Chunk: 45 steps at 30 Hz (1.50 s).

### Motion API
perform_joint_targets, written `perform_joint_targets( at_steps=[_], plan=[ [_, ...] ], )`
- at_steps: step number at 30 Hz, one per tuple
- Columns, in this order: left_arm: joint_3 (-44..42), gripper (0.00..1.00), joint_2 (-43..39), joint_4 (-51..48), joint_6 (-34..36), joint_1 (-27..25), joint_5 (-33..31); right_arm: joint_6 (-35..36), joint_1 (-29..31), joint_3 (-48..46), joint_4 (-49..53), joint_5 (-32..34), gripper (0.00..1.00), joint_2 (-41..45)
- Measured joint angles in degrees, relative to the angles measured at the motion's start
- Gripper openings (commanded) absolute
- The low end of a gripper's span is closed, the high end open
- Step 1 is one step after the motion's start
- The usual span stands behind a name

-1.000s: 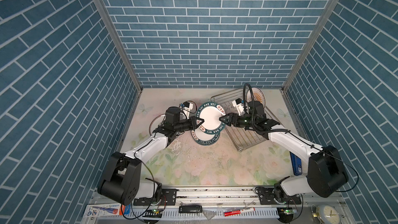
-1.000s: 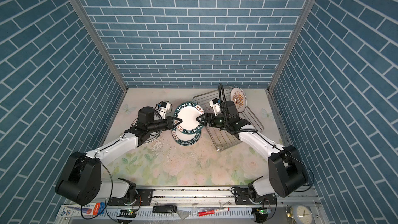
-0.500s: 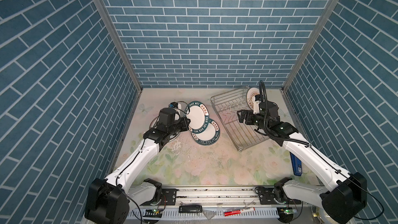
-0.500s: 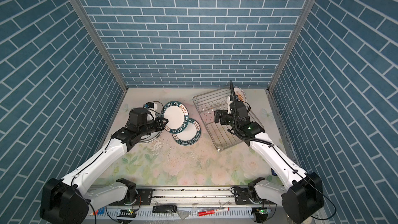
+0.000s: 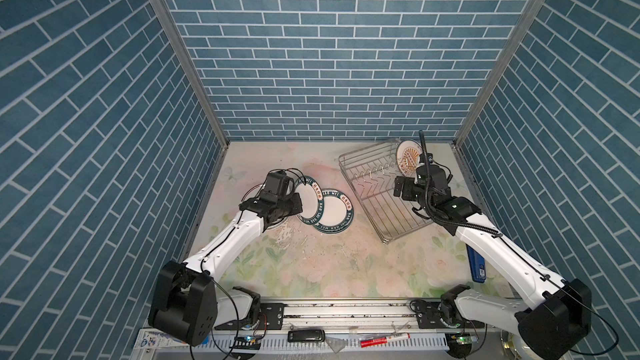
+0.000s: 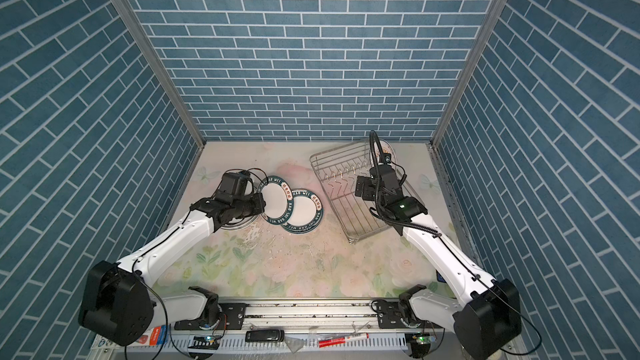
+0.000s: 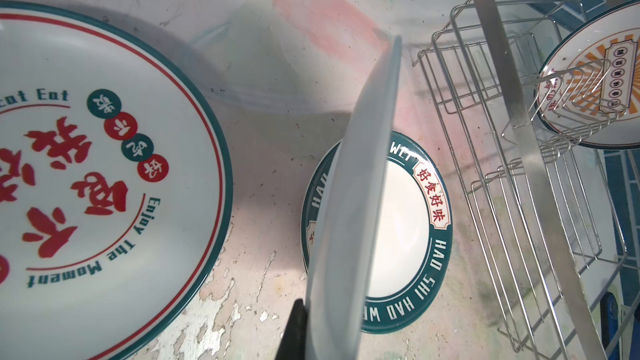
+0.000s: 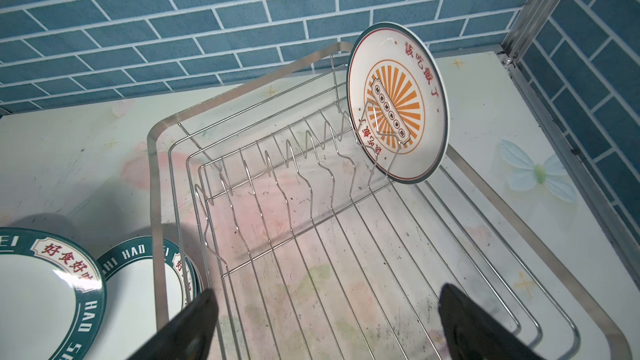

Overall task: Unload the plates from the dish rack
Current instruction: 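Lower the green-rimmed plate onto the stacked green-rimmed plates with the left gripper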

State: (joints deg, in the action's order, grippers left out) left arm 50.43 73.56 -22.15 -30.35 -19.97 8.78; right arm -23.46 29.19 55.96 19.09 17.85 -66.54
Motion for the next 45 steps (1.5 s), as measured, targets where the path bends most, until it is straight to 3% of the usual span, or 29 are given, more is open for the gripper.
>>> perform_joint_targets(
  at_steps=[22,33,39,45],
  plan=[
    [1.7,0.00,7.4,1.9,-2.5,1.0,8.3,1.5,0.0,0.0,-1.2,-3.2,0.99,0.0],
    [1.7,0.04,11.9,6.6,-4.9,2.6,14.5,1.5,0.0,-0.1,-1.8,-4.7,0.99,0.0],
    [1.7,0.17,12.7,7.1,-5.5,2.9,15.6,1.5,0.0,-0.1,-2.0,-5.9,0.99,0.0],
    [1.7,0.18,13.9,7.0,-5.9,3.2,15.7,1.6,0.0,-0.1,-2.0,-6.8,0.99,0.0]
  ],
)
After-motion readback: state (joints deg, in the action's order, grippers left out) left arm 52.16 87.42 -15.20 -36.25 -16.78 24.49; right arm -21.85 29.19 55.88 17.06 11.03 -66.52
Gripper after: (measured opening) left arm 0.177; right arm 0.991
